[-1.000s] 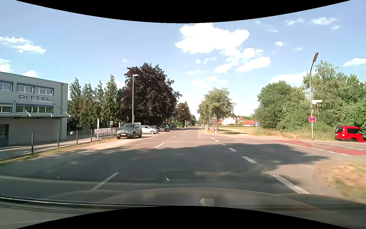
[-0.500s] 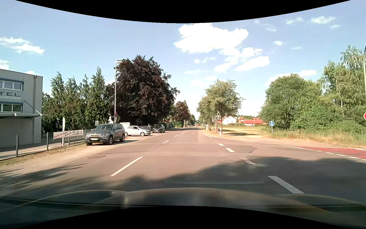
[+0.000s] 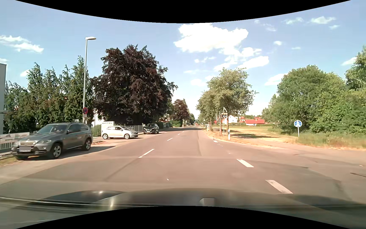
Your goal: Follow the waypoints while adhering to traffic rules and regulations
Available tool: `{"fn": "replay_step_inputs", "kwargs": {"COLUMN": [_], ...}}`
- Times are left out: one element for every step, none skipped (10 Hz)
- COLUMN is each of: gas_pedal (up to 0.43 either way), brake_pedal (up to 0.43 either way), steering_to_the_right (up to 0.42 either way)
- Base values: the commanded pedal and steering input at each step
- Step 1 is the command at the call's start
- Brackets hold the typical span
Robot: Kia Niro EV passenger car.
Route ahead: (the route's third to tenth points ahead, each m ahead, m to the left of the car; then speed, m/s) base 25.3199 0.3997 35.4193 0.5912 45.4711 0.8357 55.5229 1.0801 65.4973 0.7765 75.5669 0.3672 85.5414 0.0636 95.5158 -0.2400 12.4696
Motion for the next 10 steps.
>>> {"fn": "replay_step_inputs", "kwargs": {"gas_pedal": [0.079, 0.079, 0.079, 0.079, 0.079, 0.079, 0.079, 0.079, 0.079, 0.079], "brake_pedal": [0.006, 0.006, 0.006, 0.006, 0.006, 0.006, 0.006, 0.006, 0.006, 0.006], "steering_to_the_right": [0.002, 0.002, 0.002, 0.001, 0.0, -0.001, -0.001, 0.0, 0.0, 0.0]}}
